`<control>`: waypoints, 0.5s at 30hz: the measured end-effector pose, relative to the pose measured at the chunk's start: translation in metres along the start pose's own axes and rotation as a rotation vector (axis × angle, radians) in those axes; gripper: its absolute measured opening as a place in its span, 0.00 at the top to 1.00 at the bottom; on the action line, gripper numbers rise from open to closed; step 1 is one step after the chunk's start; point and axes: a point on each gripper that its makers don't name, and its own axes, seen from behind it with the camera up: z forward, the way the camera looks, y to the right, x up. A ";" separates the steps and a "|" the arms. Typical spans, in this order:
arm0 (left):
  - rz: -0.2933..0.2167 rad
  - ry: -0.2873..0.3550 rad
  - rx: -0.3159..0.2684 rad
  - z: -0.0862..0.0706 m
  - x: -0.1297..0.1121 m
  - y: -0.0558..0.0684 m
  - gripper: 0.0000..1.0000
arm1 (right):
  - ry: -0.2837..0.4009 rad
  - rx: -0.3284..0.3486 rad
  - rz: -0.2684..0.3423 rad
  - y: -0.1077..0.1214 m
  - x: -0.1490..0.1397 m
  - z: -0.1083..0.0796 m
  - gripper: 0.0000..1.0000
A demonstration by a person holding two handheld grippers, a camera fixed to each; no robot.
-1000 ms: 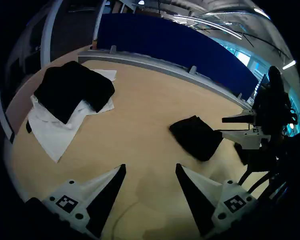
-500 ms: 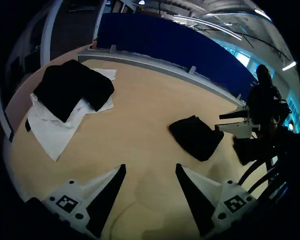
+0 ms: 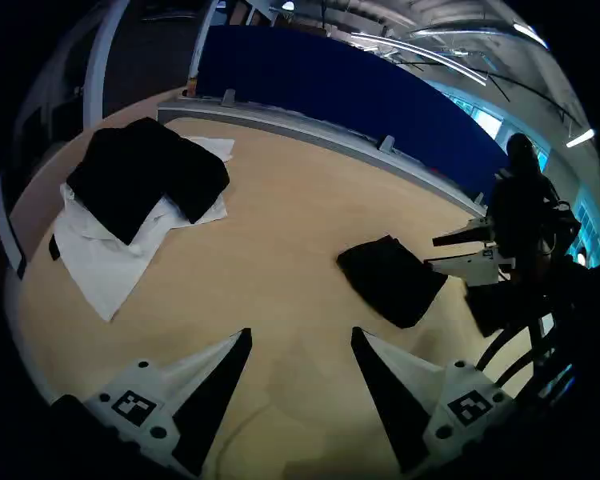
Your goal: Fold towel
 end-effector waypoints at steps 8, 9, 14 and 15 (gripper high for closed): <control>-0.001 -0.004 -0.002 0.003 0.002 0.000 0.08 | 0.020 0.002 0.007 -0.028 -0.014 -0.008 0.01; 0.000 -0.004 -0.003 0.003 0.001 0.000 0.08 | 0.020 0.003 0.008 -0.032 -0.016 -0.009 0.01; 0.007 -0.007 -0.006 0.004 0.000 0.001 0.08 | -0.022 0.012 0.019 -0.040 -0.043 0.001 0.01; 0.008 -0.008 -0.006 0.005 0.000 0.001 0.08 | -0.033 0.012 0.022 -0.040 -0.049 0.004 0.01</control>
